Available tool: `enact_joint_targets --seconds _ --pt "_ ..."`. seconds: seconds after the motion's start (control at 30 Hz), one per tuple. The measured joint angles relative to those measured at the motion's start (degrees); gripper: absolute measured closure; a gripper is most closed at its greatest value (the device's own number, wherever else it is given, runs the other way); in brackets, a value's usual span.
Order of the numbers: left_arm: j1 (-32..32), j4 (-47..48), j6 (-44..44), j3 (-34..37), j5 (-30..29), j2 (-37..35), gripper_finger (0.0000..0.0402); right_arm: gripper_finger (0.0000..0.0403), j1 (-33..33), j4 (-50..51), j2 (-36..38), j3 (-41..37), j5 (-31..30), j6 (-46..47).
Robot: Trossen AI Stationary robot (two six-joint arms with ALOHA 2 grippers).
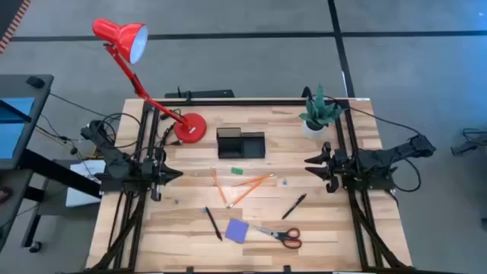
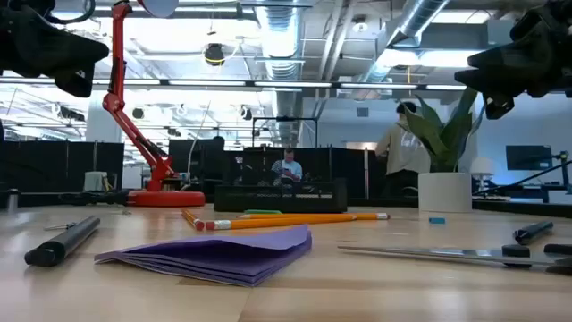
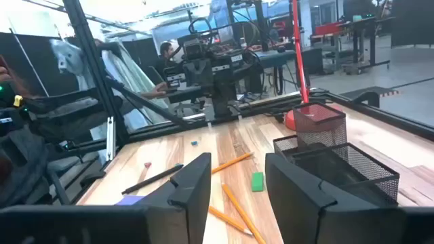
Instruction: Pick and place office supplies into organizer
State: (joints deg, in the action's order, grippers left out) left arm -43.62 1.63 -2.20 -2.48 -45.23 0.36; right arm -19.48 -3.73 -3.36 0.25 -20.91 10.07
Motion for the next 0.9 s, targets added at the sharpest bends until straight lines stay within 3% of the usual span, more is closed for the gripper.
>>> enact_joint_targets --seconds 0.9 --pt "-0.01 0.0 -0.33 -0.01 -0.02 0.0 0.0401 0.0268 0.0 0.0 -0.02 0.0 -0.02 0.0"
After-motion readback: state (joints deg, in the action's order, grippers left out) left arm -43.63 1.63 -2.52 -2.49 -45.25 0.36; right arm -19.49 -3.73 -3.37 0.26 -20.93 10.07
